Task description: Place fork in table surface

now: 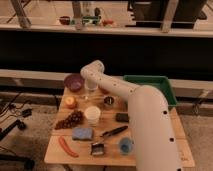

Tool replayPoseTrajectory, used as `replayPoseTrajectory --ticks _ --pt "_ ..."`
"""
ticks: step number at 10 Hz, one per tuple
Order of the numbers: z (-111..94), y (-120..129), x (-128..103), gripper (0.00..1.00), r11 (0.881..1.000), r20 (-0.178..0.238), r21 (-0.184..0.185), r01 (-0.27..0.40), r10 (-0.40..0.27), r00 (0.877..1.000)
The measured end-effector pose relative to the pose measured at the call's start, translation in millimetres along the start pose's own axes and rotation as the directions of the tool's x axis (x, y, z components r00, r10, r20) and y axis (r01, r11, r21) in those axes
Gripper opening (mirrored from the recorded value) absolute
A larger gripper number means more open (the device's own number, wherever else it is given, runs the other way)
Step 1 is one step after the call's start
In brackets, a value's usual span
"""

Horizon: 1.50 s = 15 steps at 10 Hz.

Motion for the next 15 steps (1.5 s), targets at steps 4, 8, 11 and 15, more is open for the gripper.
replayPoseTrajectory --ticks 4,8,11,15 --pt "10.3 1.4 7.2 0.09 1.000 -0.012 -0.021 -0.008 0.007 1.000" --pt "10.7 1.2 7.5 0.28 1.000 -0.013 -0.022 -0.007 0.007 1.000" --pt "11.6 1.4 7.5 0.60 1.000 -0.013 -0.022 -0.007 0.007 1.000" --pt "11.9 1.5 7.5 0.80 1.000 -0.013 -0.022 -0.007 0.007 1.000"
